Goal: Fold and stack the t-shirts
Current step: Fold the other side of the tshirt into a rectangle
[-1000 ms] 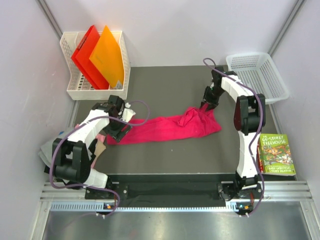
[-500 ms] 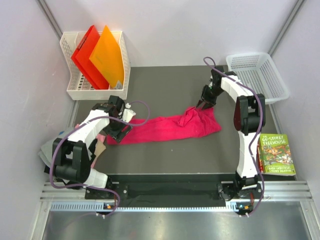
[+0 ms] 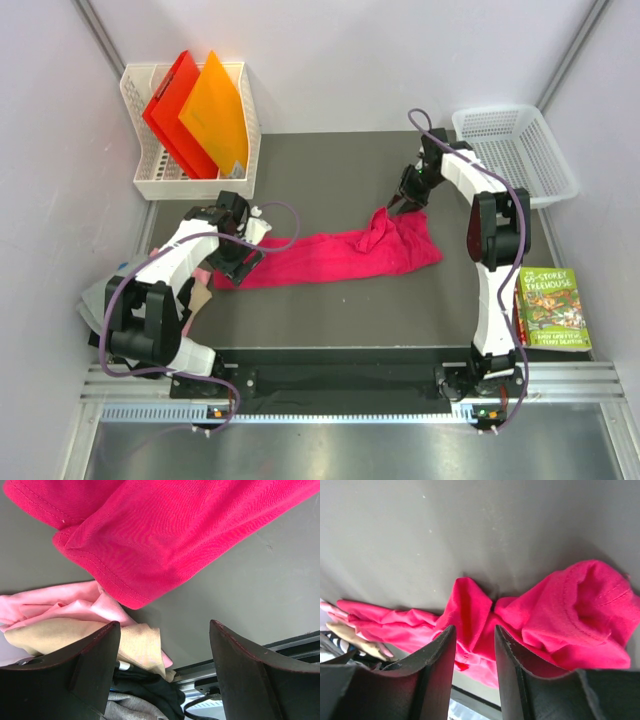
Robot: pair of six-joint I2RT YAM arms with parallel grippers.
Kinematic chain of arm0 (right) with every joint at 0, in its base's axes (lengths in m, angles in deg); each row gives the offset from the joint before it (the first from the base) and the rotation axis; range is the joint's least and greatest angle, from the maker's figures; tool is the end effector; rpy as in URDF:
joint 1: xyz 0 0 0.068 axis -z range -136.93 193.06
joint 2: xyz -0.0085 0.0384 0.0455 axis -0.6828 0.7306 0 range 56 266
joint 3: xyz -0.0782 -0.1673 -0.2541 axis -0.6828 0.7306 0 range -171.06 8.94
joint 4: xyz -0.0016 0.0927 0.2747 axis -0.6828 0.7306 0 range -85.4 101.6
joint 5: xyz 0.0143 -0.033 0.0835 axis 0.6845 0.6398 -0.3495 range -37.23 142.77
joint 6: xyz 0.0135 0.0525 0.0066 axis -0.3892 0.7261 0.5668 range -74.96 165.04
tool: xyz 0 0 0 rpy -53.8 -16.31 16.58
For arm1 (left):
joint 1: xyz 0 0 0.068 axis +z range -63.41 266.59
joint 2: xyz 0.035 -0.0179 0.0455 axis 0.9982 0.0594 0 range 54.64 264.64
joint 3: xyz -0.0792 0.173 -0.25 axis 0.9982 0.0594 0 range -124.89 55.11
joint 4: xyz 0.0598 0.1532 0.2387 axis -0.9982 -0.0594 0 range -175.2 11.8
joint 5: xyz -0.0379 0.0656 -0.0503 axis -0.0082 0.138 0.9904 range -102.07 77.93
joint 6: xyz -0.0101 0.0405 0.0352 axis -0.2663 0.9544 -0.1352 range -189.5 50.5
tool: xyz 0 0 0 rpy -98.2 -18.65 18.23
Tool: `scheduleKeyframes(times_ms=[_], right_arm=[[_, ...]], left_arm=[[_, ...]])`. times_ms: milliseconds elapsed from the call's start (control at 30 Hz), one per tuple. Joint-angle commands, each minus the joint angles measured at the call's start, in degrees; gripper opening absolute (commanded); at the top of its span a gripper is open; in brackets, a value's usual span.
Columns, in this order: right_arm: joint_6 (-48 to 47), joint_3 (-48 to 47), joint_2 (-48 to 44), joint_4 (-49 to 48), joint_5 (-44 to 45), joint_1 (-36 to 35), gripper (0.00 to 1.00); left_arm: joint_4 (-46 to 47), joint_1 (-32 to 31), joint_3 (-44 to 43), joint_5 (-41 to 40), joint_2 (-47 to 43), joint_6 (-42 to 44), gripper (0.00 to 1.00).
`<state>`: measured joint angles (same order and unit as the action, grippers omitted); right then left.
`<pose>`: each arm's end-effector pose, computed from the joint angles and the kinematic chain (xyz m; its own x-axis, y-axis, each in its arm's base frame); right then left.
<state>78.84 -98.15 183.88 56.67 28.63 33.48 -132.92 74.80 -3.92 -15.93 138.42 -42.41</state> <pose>0.5087 0.1010 0.2113 -0.9336 0.3573 -0.0274 0.2993 0.8195 0.4887 0.2763 -0.0553 0.2488 -0.7694 0.6248 -0.1325 0.6091 0.7803 0.1420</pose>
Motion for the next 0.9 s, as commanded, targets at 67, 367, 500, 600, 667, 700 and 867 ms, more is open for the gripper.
scheduleKeyframes(times_ms=[67, 367, 500, 600, 667, 700, 867], right_arm=[[1.53, -4.09, -3.51, -1.27, 0.85, -0.7, 0.36], [2.32, -4.36, -2.63, -2.33, -0.38, -1.31, 0.36], [1.97, -4.27, -2.37, -1.89, -0.38, -1.23, 0.36], [1.79, -4.18, -1.75, -1.89, -0.47, -1.31, 0.36], [1.79, -4.18, -1.23, -1.8, -0.64, -1.49, 0.36], [1.79, -4.27, -1.05, -1.8, -0.73, -1.58, 0.36], [1.97, -4.36, 0.09, -1.98, -1.0, -2.28, 0.35]], left_arm=[[-0.21, 0.1, -0.21, 1.13, -0.29, -0.02, 0.77], [0.31, 0.19, -0.3, 0.69, 0.23, 0.42, 0.77], [0.4, 0.19, -0.92, 0.43, 0.76, 0.59, 0.77], [0.4, 0.19, -1.27, 0.43, 0.94, 0.59, 0.77], [0.4, 0.19, -1.44, 0.43, 1.03, 0.59, 0.77], [0.4, 0.19, -1.53, 0.43, 1.03, 0.59, 0.77], [0.4, 0.19, -1.45, 0.08, 0.76, 0.77, 0.77]])
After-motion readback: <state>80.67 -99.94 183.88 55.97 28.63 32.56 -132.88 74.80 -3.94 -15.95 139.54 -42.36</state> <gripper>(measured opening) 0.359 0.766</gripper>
